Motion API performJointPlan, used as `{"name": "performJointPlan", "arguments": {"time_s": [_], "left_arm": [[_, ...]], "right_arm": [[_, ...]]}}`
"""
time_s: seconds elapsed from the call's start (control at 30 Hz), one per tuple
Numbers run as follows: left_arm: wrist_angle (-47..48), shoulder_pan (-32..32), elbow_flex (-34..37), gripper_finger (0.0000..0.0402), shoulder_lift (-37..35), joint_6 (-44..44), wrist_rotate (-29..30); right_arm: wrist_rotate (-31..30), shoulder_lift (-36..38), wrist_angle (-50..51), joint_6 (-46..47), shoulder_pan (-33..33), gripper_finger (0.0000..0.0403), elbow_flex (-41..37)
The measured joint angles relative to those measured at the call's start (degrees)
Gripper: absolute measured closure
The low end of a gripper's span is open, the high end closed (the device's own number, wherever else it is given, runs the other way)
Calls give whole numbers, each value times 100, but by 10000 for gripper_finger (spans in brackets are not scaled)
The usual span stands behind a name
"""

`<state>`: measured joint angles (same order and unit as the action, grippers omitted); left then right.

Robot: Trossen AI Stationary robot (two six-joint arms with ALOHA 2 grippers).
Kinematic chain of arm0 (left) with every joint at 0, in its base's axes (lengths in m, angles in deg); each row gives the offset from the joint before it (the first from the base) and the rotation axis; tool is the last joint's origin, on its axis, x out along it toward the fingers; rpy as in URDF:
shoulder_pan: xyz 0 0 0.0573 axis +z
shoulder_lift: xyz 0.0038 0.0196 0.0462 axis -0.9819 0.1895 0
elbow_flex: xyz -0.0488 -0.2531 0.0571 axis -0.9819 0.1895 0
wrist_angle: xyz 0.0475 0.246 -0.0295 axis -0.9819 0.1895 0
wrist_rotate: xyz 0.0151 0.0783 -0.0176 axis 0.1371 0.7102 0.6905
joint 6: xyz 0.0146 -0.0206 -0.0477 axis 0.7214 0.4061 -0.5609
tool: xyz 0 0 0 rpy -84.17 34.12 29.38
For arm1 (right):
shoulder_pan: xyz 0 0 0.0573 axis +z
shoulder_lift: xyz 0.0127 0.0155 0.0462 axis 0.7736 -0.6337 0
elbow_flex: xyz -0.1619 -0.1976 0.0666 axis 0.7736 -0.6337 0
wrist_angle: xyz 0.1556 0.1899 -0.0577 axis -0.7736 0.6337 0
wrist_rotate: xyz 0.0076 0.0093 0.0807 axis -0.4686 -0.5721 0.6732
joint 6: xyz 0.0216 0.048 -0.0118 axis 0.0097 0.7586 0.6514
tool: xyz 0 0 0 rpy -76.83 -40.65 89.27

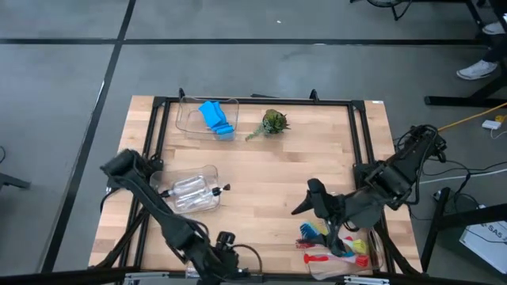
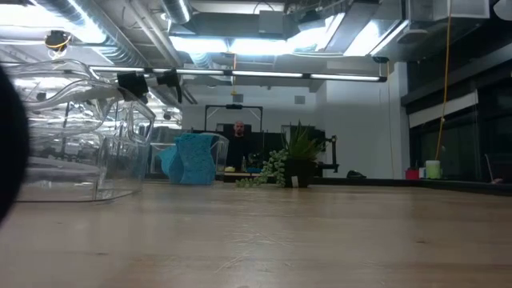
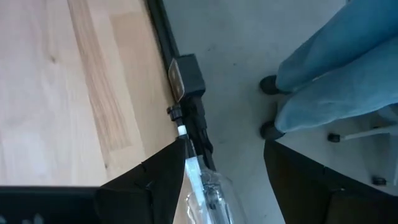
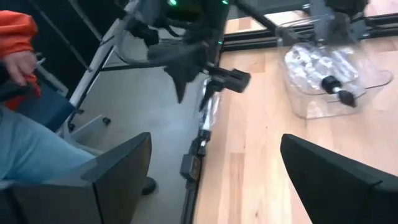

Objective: Pick & Place Kitchen Sink Supplies
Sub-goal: Put the transparent soap dispenser into the middle transparent bin

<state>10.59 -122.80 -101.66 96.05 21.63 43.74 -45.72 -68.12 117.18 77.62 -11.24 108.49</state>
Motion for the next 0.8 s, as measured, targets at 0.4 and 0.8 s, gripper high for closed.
{"name": "performJointPlan", "arguments": {"time_s": [0.4,0.8], "left_arm": [[390,65,-638,173,1179,-656,-205],[515,206,-643,173,1429,-1370,-277]], "right_arm": [[-105,-16,27,6,410,50,0],[-98,-309,27,44,551,50,0]]}}
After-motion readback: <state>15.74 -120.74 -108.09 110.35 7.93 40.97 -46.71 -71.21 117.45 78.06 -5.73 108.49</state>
